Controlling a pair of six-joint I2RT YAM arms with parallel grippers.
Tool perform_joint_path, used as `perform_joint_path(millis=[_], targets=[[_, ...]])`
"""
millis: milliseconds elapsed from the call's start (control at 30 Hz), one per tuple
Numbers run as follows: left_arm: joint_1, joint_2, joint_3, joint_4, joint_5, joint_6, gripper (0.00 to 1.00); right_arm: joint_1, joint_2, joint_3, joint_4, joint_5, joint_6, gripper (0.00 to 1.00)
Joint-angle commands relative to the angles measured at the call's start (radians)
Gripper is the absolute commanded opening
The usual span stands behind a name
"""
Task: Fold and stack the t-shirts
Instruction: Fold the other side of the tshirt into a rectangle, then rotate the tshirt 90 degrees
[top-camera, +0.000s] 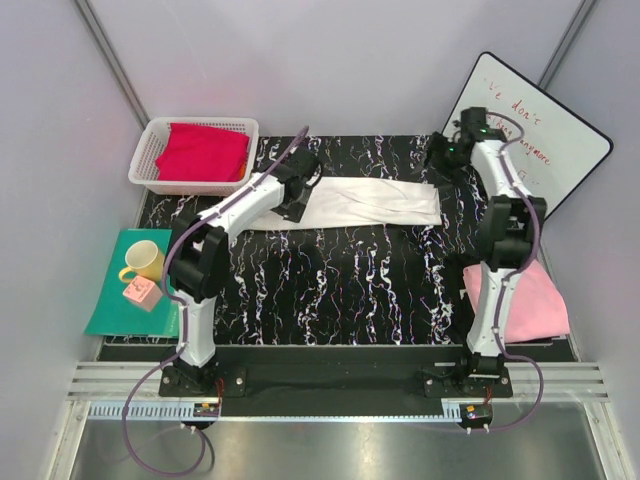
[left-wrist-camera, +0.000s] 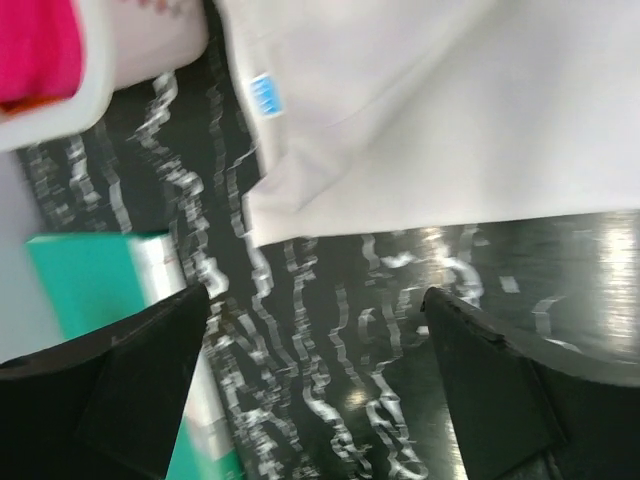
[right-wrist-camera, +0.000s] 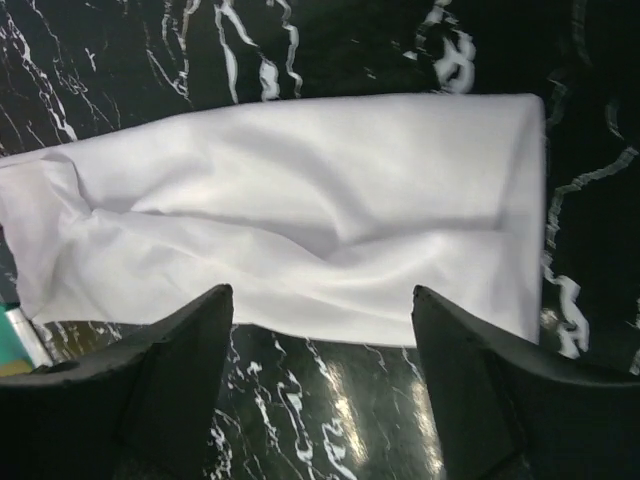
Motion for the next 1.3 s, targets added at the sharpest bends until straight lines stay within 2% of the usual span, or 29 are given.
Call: perform_joint_path(millis=[0,33,67,100,133,167,200,233,433,467,633,800,933,1100,1267], targets=[[0.006,0.027,0.115,0.041,0.315,-0.008,0.86,0.115,0.138,0.293,-0.197,0.177,-0.127,0.72],[0.008,0.035,0.126,0.046,0.357,-0.016,0.83,0.126,0.209,0.353,-0.256,0.194,-0.132,0.7],[0.008,0.045,0.139,0.051,0.397,-0.016,0.78,0.136,0.243,0.477,-0.287,0.206,-0.135,0.62],[0.008,0.051,0.146,0.07,0.443,-0.018,0.65,0.141,0.28,0.54,-0.318,0.234,-0.133,0.55],[0.011,0.055,0.146,0.084,0.459,-0.024,0.53,0.143,0.345,0.599,-0.365,0.24,-0.136,0.37],[0.012,0.061,0.147,0.095,0.47,-0.025,0.35,0.144,0.37,0.683,-0.381,0.249,-0.138,0.25],[0.014,0.077,0.164,0.107,0.474,-0.031,0.0,0.144,0.39,0.711,-0.393,0.284,-0.135,0.13],[0.021,0.09,0.179,0.11,0.477,-0.048,0.0,0.146,0.412,0.725,-0.401,0.302,-0.136,0.0],[0.072,0.22,0.297,0.12,0.566,-0.161,0.0,0.146,0.418,0.65,-0.387,0.411,-0.162,0.0],[0.08,0.245,0.304,0.123,0.622,-0.186,0.0,0.146,0.418,0.629,-0.387,0.427,-0.164,0.0],[0.111,0.277,0.314,0.176,0.733,-0.309,0.0,0.15,0.429,0.576,-0.399,0.487,-0.164,0.0],[0.118,0.265,0.316,0.175,0.712,-0.346,0.0,0.17,0.433,0.514,-0.407,0.507,-0.175,0.0],[0.14,0.285,0.34,0.095,0.648,-0.402,0.0,0.19,0.427,0.452,-0.436,0.487,-0.181,0.0],[0.146,0.429,0.564,-0.111,0.588,-0.426,0.0,0.23,0.351,0.293,-0.459,0.423,-0.176,0.0],[0.15,0.482,0.615,-0.164,0.577,-0.455,0.0,0.287,0.251,0.09,-0.472,0.349,-0.172,0.0]])
